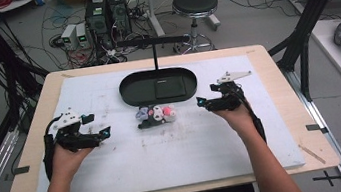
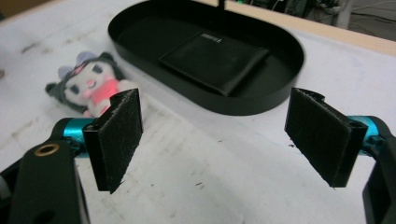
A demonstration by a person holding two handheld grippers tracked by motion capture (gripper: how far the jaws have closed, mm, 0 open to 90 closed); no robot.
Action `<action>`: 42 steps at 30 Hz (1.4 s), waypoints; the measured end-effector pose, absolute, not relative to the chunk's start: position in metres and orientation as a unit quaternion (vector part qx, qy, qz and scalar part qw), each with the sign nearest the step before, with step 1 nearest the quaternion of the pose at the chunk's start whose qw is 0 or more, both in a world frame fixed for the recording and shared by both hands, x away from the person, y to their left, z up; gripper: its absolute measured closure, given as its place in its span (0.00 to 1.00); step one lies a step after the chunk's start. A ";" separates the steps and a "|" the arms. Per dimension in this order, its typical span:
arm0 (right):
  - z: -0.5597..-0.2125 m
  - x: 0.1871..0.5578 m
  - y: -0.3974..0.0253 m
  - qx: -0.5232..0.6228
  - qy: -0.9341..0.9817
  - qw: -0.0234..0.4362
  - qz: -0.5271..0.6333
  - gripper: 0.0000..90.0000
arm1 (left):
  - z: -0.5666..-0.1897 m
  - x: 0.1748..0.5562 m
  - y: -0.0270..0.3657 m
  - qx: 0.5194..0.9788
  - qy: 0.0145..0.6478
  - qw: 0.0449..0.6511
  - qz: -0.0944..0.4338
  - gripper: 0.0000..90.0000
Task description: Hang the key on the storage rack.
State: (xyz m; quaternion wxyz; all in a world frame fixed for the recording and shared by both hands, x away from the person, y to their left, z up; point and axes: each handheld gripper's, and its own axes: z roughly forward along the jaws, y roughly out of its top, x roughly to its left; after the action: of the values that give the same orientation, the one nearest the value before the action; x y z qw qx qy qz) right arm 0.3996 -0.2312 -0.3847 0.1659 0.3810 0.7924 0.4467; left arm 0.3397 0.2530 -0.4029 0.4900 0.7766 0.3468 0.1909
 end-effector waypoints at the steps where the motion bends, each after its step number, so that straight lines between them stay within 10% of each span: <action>1: -0.384 0.401 -0.227 0.371 0.800 0.166 0.441 0.22 | -0.403 0.339 0.254 0.778 0.347 0.488 0.192 0.18; 38: -0.431 0.419 -0.067 0.174 0.917 0.146 0.329 0.20 | -0.399 0.291 0.302 0.751 0.392 0.484 0.220 0.18; 42: -0.432 0.418 -0.067 0.159 0.921 0.172 0.312 0.33 | -0.399 0.292 0.301 0.751 0.391 0.485 0.219 0.18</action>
State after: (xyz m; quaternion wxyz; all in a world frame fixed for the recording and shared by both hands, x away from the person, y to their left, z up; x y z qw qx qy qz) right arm 0.4176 -0.0666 -0.4317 0.1717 0.1591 0.9208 0.3120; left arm 0.2917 0.3006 -0.3993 0.4845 0.7512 0.3908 0.2194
